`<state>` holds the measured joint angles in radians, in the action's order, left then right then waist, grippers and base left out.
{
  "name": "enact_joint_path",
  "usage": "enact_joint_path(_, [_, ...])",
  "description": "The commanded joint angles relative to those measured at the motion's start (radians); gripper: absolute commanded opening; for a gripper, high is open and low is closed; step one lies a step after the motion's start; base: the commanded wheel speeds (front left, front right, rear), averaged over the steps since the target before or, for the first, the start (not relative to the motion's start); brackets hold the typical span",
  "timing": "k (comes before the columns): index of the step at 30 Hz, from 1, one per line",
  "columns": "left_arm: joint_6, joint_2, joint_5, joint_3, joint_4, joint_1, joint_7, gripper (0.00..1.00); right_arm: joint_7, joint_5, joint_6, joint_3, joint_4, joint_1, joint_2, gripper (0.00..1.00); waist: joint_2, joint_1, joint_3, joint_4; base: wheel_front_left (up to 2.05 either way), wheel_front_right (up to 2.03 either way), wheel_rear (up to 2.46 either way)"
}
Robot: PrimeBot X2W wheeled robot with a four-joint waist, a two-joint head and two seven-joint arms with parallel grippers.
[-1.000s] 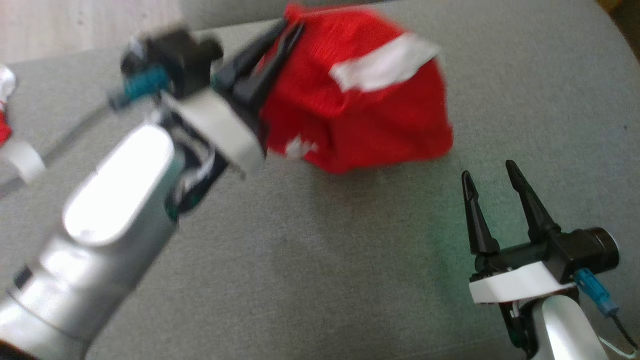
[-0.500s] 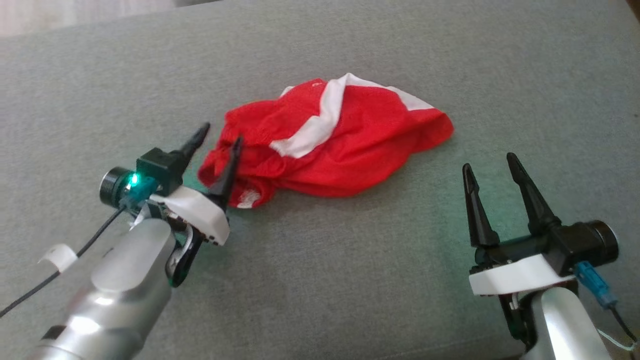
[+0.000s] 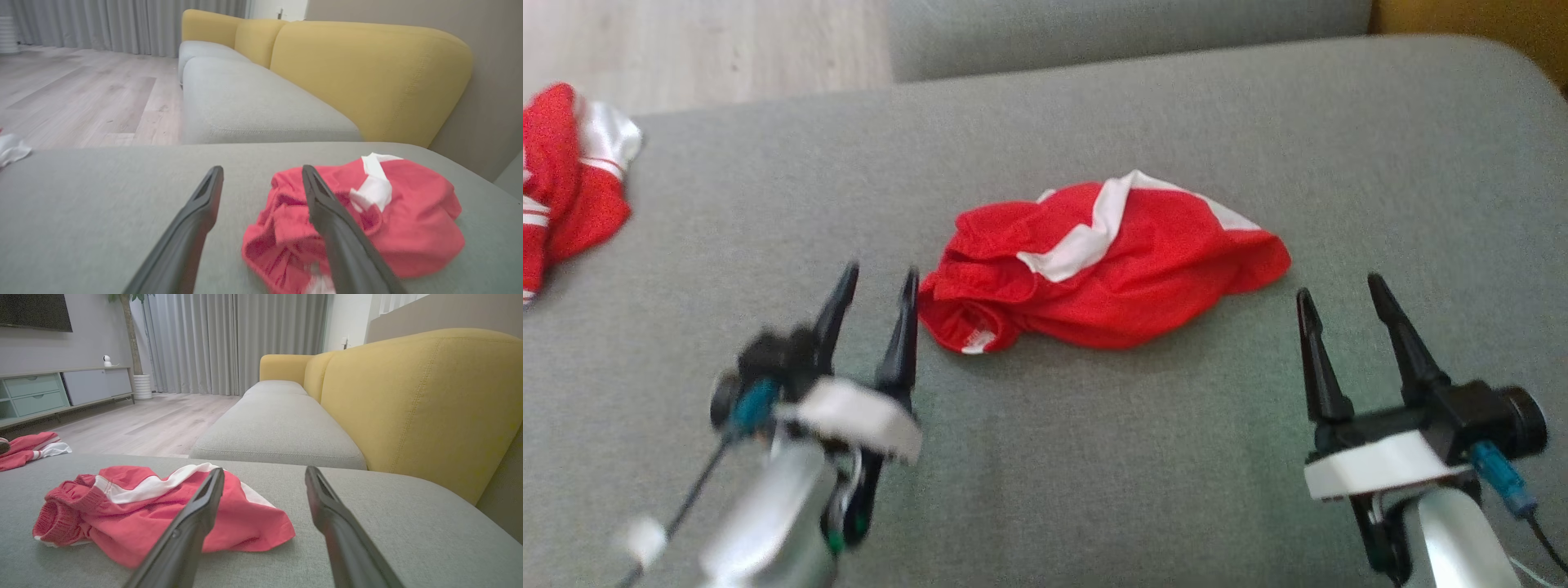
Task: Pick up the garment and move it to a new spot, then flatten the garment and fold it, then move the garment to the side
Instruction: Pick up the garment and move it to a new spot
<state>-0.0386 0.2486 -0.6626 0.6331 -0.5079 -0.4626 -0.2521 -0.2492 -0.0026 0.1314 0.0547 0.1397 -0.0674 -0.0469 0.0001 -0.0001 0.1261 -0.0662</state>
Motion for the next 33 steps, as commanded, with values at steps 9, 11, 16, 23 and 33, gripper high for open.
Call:
enact_joint_path(9, [-0.116,0.033,0.039,-0.167,0.265,0.349,-0.01,1.0,0.011,-0.011,-0.001,-0.007,-0.024,0.094,-0.003,1.0,-0.0001,0.0001,-0.131,0.068,0.0,0.0,0.0])
enact_joint_path(11, [-0.129,0.039,0.058,-0.178,0.304,0.404,-0.01,1.0,0.013,-0.003,-0.001,-0.011,-0.025,0.115,-0.003,1.0,-0.0001,0.0001,-0.139,0.076,0.0,0.0,0.0])
enact_joint_path(16, [-0.147,0.023,0.072,-0.202,0.352,0.499,-0.01,1.0,0.01,0.039,-0.001,-0.026,-0.012,0.168,-0.003,1.0,-0.0001,0.0001,-0.162,0.097,0.0,0.0,0.0])
enact_joint_path(23, [-0.145,0.001,0.088,-0.211,0.36,0.546,-0.01,1.0,0.003,0.068,-0.001,-0.004,0.023,0.189,-0.003,1.0,-0.0001,0.0001,-0.17,0.102,0.0,0.0,0.0])
enact_joint_path(33, [-0.149,0.0,0.093,-0.235,0.357,0.546,-0.01,1.0,-0.005,0.068,-0.001,0.003,0.052,0.167,-0.003,1.0,-0.0001,0.0001,-0.16,0.098,0.0,0.0,0.0])
